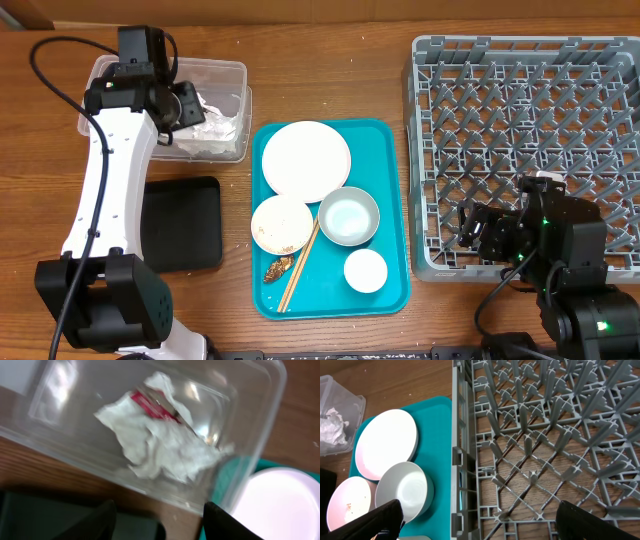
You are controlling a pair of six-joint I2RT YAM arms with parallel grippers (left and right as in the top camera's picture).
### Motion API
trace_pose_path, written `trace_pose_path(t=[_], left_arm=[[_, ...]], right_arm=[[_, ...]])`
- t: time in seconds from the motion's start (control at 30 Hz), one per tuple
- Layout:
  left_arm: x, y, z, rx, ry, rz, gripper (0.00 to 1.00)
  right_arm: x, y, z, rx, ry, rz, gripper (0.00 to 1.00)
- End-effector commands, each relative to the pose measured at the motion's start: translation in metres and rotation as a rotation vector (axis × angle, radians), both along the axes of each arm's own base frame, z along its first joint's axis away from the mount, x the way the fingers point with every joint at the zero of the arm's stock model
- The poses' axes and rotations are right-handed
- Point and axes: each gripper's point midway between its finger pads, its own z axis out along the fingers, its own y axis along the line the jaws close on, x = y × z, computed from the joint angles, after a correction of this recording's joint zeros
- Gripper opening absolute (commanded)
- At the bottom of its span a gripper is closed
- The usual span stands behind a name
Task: Sort waste into correct bins and load items into the dishwasher
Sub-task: 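Drop the tissue into the clear bin with the left gripper, then grasp the white cup on the tray with the left gripper and lift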
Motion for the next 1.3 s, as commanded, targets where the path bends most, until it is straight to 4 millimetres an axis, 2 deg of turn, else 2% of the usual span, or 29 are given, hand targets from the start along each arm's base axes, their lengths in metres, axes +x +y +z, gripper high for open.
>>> trace_pose_path(t=[0.0,0.13,0.27,0.43,0.53,0.7,0.9,1.0,1.13,1.2,1.23,1.27], left_arm=[[-0.010,-0.056,-0.004,-0.189,0.047,-0.156,0.60],[-0.039,-0.112,-0.009,-0.266,0.143,-0.349,0.64],[-0.082,-0.159,-0.020,-0.245,0.285,-0.512,0.67],[-0.134,-0.203,-0.033,-0.209,0.425,-0.673,0.69],[-0.162,-0.227,-0.040,-0.184,0.487,-0.760,0.69],[-0.198,-0.256,-0.057,-0.147,0.540,-0.870,0.70],[-0.231,-0.278,-0.093,-0.125,0.570,-0.912,0.68],[-0.239,-0.280,-0.107,-0.124,0.579,-0.896,0.61],[-0.243,-0.277,-0.116,-0.121,0.589,-0.895,0.36],[-0.244,-0.276,-0.116,-0.119,0.595,-0.894,0.13],[-0.244,-0.276,-0.116,-0.119,0.595,-0.893,0.04],[-0.244,-0.276,-0.116,-0.120,0.598,-0.893,0.04]], right_arm=[[0.002,-0.003,0.013,-0.009,-0.036,-0.010,1.00],[0.002,-0.003,0.013,-0.011,-0.036,-0.012,1.00],[0.002,-0.003,0.013,-0.011,-0.035,-0.012,1.00],[0.002,-0.003,0.012,-0.011,-0.032,-0.012,1.00],[0.002,-0.003,0.012,-0.011,-0.032,-0.012,1.00],[0.002,-0.003,0.012,-0.011,-0.032,-0.012,1.00],[0.002,-0.003,0.012,-0.011,-0.032,-0.012,1.00],[0.002,-0.003,0.012,-0.011,-0.032,-0.012,1.00],[0.002,-0.003,0.012,-0.011,-0.032,-0.012,1.00],[0.002,-0.003,0.012,-0.011,-0.032,-0.012,1.00],[0.002,-0.003,0.012,-0.011,-0.032,-0.012,1.00],[0.002,-0.003,0.012,-0.011,-0.032,-0.012,1.00]])
